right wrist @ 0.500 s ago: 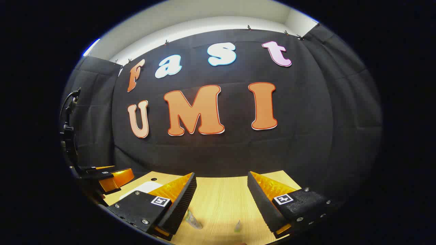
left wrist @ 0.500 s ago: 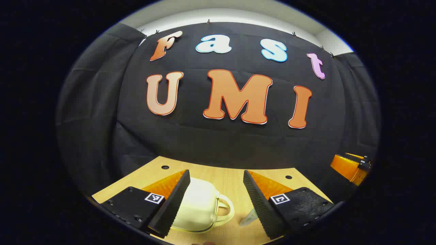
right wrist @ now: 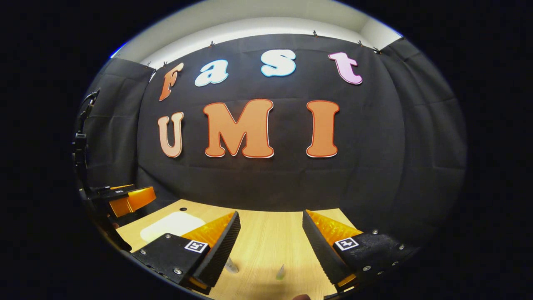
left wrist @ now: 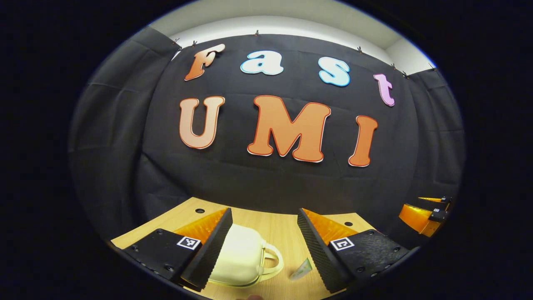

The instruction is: First open the suitcase, pack the skin care products into it, and then close the suitcase.

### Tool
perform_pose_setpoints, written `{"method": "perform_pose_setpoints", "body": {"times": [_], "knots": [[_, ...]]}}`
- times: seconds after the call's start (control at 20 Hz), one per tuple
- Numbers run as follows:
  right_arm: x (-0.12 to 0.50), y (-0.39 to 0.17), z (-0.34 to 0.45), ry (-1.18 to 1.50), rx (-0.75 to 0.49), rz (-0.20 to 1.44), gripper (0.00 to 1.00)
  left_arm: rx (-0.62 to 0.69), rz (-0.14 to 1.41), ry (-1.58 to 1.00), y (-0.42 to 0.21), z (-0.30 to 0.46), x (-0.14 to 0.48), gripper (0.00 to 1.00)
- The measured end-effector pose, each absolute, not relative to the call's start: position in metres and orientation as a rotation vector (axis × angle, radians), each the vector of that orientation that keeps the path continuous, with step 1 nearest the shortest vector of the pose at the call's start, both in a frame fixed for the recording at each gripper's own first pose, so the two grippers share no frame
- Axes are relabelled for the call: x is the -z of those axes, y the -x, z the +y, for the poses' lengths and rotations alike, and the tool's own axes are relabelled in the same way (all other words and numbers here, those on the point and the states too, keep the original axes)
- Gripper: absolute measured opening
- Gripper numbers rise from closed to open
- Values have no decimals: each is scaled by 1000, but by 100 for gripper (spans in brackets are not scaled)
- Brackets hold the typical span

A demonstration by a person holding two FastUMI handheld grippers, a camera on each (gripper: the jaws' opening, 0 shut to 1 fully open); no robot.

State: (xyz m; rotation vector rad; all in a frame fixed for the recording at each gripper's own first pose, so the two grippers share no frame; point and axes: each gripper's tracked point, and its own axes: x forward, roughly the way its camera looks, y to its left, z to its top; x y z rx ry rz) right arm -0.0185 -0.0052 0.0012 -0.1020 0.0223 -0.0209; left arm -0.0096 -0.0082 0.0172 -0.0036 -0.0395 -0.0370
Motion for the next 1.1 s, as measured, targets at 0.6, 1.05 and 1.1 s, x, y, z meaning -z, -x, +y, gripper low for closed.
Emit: {"method": "perform_pose_setpoints", "body": {"times": [0.6,1.05,1.1], "knots": [[3,27,-19,166,24,25,95,11,-24,-105,7,-10,-4,97],[42,46,-68,131,138,119,96,104,133,-675,-11,-37,99,99],[44,50,-77,131,161,124,95,131,153,-736,-13,-40,114,99]]}}
